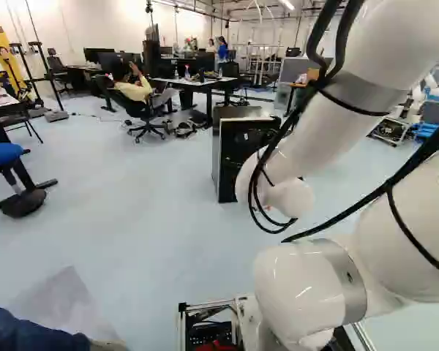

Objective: Grab a drink from the fridge

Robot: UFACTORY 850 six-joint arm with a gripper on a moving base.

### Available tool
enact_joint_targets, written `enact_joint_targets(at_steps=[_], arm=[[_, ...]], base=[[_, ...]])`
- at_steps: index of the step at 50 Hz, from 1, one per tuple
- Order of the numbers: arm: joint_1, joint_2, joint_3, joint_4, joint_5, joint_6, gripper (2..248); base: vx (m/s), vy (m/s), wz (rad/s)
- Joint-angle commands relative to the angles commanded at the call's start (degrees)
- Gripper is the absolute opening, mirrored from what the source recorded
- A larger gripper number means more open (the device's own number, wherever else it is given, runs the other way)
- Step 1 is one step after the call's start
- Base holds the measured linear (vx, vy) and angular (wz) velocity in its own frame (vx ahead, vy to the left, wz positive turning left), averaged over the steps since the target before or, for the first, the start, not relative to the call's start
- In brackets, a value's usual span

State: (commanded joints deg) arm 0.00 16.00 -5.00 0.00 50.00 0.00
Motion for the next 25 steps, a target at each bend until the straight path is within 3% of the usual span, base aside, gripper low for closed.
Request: enact_joint_targets(at_steps=[25], arm=[[0.0, 0.0, 0.0, 0.0, 0.0, 0.0, 247]], base=[[-0.003, -0.002, -0.029]])
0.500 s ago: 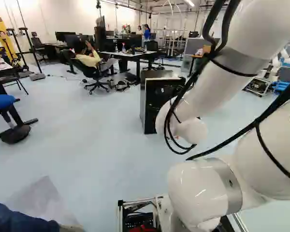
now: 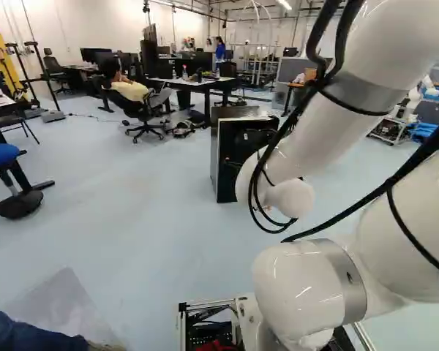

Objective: Grab a drink from the fridge

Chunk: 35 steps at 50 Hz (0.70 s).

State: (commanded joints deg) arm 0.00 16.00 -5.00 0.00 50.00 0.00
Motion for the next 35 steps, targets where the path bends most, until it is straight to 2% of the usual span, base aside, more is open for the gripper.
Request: enact_joint_targets(at_steps=[35], arm=[[0.0, 0.0, 0.0, 0.0, 0.0, 0.0, 247]], base=[[0.034, -0.001, -0.002]])
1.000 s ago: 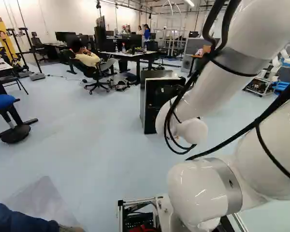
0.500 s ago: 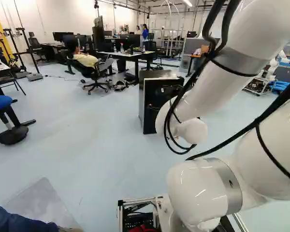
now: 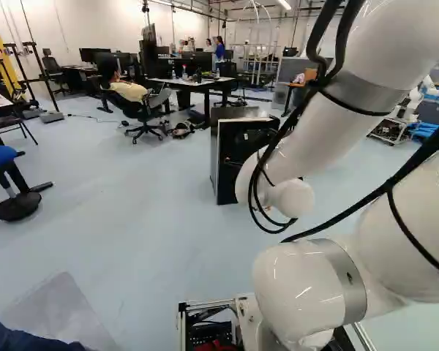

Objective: Grab a drink from the fridge

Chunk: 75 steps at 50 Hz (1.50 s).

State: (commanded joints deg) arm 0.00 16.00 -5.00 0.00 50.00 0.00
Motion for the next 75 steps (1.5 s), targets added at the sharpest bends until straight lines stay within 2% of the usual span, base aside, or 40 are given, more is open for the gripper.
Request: enact_joint_targets(at_steps=[75], arm=[[0.0, 0.0, 0.0, 0.0, 0.0, 0.0, 247]], base=[[0.105, 0.028, -0.011]])
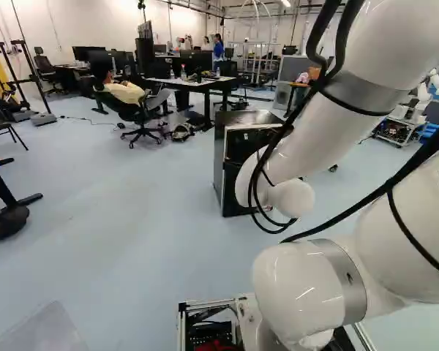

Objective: Grab a drink from the fridge

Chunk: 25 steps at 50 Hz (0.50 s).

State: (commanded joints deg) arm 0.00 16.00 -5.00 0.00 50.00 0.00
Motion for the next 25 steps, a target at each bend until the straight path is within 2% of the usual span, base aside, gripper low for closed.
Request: enact_joint_targets(at_steps=[25], arm=[[0.0, 0.0, 0.0, 0.0, 0.0, 0.0, 247]], base=[[0.128, 0.039, -0.006]])
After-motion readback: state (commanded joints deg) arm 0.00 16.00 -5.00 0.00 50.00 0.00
